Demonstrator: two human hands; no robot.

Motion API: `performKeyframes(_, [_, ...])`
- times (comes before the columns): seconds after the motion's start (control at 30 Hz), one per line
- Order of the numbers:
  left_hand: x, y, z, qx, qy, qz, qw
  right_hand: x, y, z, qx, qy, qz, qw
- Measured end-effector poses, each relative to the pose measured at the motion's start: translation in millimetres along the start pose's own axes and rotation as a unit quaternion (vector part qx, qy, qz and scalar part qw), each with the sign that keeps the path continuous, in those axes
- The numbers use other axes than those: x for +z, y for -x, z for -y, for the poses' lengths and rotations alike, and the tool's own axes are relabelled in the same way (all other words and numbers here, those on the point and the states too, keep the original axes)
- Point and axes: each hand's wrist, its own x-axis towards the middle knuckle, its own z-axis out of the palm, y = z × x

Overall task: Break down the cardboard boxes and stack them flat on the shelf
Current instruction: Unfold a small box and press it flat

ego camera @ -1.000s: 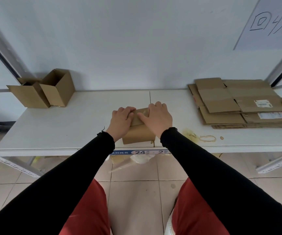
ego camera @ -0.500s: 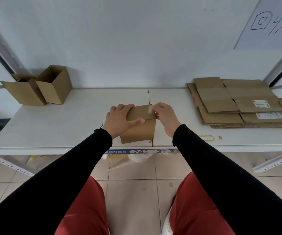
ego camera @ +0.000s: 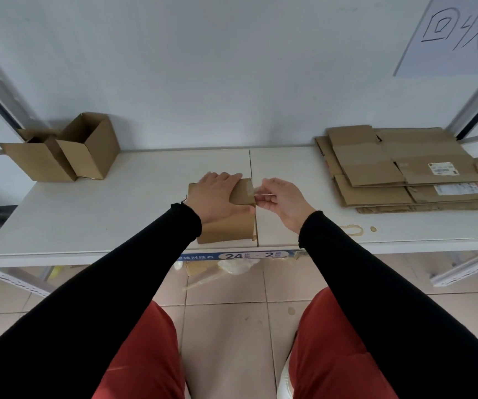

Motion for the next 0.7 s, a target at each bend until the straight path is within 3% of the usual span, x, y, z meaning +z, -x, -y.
performKeyframes(0.17, [9,-3,-10,0.007,0.022,-0.034,0.999,12,7,1,-0.020,0.087,-0.022,0.996])
performKeyframes(0.33, [13,0,-11,0.003,0.016,-0.042,0.999,23,12,-6,-0.111,0.224,-0.086,0.965])
performKeyframes(0.47, [16,2,-9,-0.004,0.012,-0.052,0.999,20,13,-4,-0.064,0.049,-0.083,0.993])
performKeyframes(0.57, [17,2,-5,-0.008,0.020,-0.065,0.998,7,14,-1,0.014,-0.121,-0.076,0.990])
performKeyframes(0.7, [13,5,-8,-0.015,0.052,-0.079,0.995,5,20,-6,0.039,-0.194,-0.061,0.978])
